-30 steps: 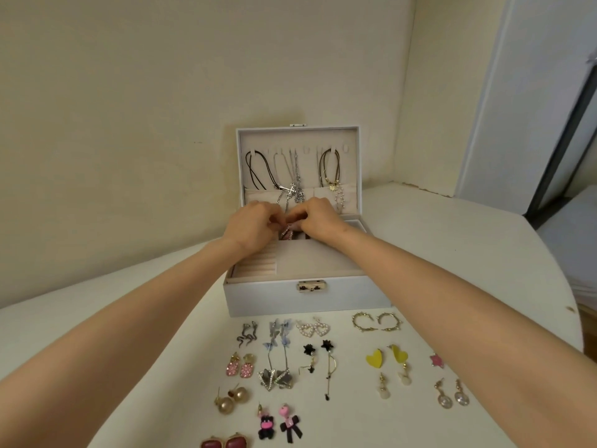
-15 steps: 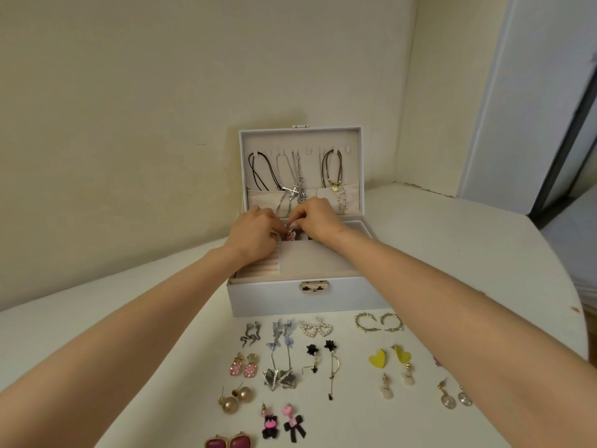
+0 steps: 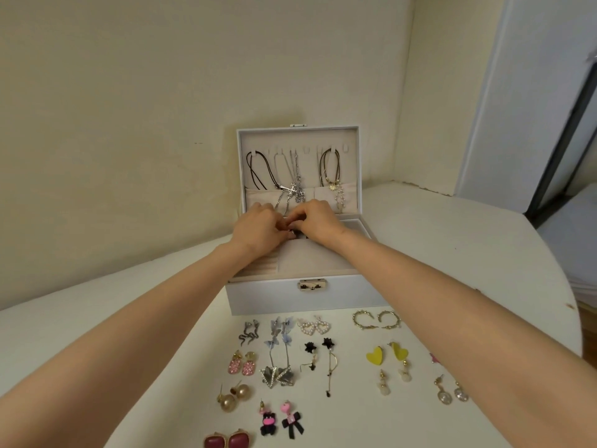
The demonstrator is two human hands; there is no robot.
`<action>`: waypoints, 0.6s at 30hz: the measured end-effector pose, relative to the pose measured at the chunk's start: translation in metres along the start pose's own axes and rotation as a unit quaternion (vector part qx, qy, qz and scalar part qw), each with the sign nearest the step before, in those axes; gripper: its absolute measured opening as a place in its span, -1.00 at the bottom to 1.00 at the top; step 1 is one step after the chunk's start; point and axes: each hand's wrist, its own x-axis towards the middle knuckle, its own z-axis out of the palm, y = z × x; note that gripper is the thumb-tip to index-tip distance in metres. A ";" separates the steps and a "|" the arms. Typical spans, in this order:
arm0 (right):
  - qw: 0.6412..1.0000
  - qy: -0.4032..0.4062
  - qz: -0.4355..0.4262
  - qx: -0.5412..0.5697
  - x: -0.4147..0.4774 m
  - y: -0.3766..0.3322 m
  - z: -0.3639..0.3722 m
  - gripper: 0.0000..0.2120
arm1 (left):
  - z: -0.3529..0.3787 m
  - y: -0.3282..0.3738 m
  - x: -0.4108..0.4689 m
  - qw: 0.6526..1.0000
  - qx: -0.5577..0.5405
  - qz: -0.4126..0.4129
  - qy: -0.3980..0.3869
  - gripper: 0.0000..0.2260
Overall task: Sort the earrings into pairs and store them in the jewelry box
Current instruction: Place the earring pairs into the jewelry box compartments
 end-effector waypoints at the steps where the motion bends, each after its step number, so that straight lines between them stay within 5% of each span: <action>1: 1.000 0.000 0.000 0.001 0.000 0.000 0.000 -0.81 | 0.000 0.001 0.002 1.000 0.004 -0.009 0.002 -0.72; 18: 1.000 0.001 -0.007 0.014 0.001 0.005 0.000 -0.80 | -0.010 -0.005 0.003 1.000 -0.006 -0.006 0.009 -0.77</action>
